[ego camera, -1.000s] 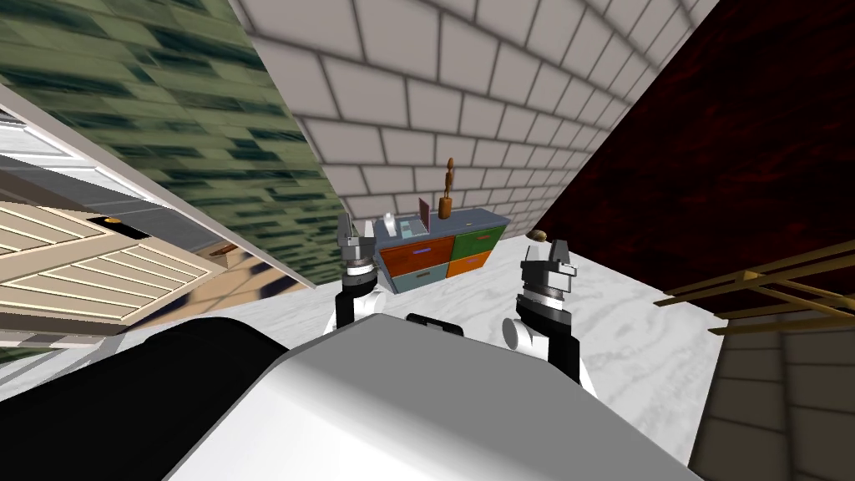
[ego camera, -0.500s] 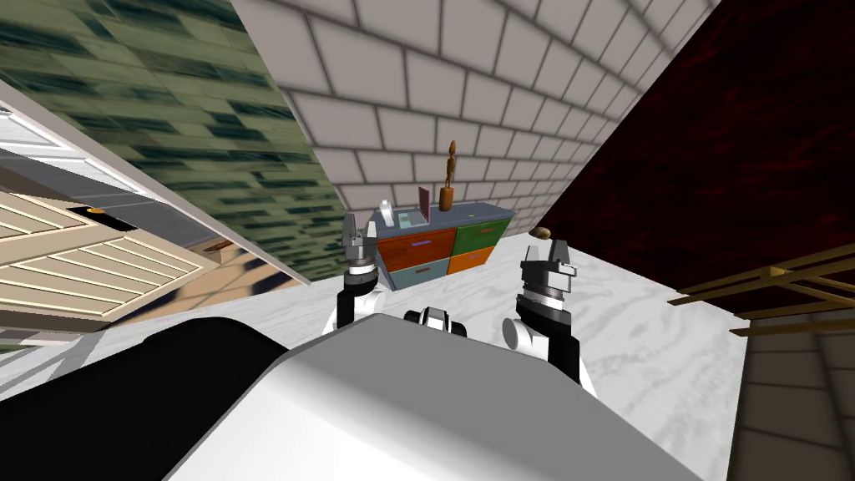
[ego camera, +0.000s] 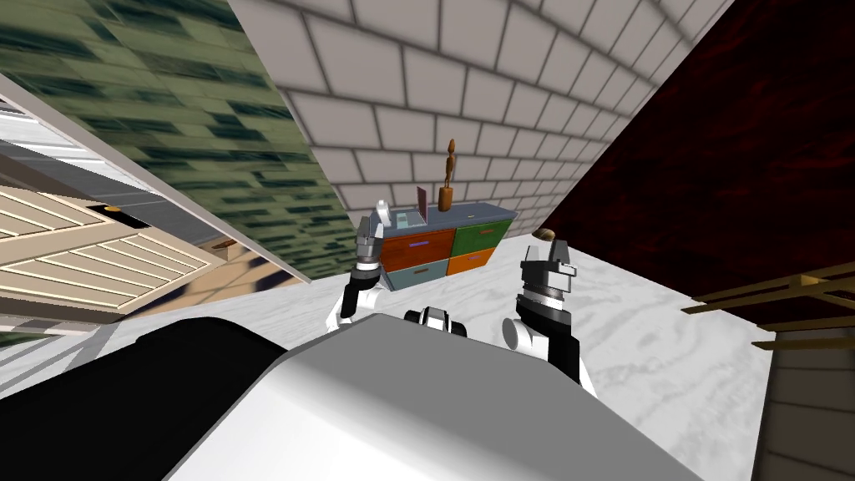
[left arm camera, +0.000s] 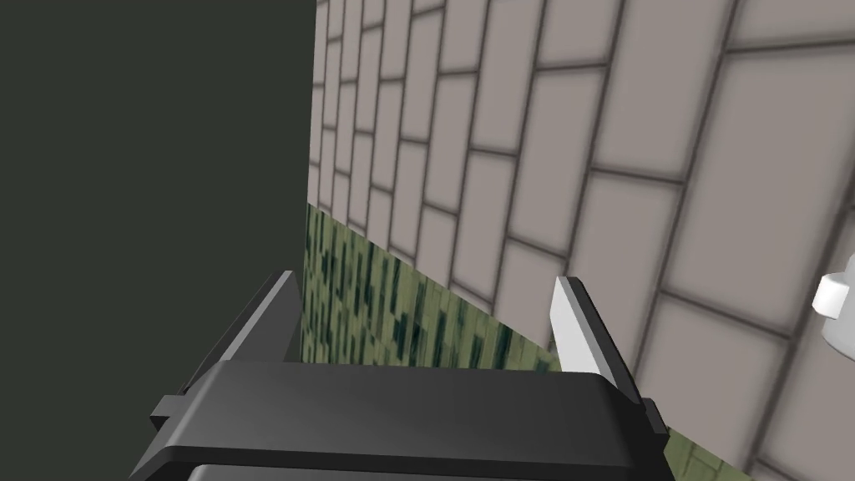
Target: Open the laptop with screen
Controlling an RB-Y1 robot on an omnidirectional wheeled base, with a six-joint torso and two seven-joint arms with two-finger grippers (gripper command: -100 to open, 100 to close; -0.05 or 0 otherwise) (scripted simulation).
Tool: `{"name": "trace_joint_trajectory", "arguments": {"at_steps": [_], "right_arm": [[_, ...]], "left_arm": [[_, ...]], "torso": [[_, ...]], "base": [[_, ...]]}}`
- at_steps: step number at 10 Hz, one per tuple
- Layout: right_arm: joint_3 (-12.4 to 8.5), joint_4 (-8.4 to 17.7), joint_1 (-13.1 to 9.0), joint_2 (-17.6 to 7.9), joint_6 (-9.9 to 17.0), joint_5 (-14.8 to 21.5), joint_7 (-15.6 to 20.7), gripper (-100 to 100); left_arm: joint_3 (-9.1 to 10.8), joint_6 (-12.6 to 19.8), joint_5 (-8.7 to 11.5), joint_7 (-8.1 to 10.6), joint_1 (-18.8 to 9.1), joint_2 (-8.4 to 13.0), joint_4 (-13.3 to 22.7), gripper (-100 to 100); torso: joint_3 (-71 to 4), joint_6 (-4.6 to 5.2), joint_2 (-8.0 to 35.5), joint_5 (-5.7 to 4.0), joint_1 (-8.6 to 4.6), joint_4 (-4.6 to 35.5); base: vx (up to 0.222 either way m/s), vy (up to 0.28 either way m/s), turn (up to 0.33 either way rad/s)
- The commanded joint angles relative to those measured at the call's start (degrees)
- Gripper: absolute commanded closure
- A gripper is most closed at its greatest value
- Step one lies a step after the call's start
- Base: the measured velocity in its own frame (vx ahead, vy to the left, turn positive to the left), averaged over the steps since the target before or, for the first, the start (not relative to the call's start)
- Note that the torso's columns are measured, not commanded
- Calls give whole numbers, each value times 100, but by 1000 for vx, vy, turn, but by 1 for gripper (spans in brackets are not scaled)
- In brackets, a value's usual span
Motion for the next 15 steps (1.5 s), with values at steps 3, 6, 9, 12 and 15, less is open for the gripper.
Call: {"name": "trace_joint_trajectory", "arguments": {"at_steps": [3,6,9,12,15], "right_arm": [[0,0,0,0,0,0,0,0],[0,0,0,0,0,0,0,0],[0,0,0,0,0,0,0,0],[0,0,0,0,0,0,0,0],[0,0,0,0,0,0,0,0]], "left_arm": [[135,59,-75,29,-581,357,798,-100],[213,94,-109,45,-893,452,1201,-100],[297,130,-146,61,-1223,528,1638,-100],[339,150,-164,69,-1392,562,1937,-100],[469,214,-223,95,-1915,661,2565,-100]], "torso": [[1,0,3,0,1,1],[8,0,13,0,1,4],[2,0,4,5,15,1],[4,0,6,1,3,2],[-1,0,0,-3,-11,0]], "base": [[71,-103,70],[51,-111,60],[58,-90,50],[48,-84,49],[64,-124,84]]}}
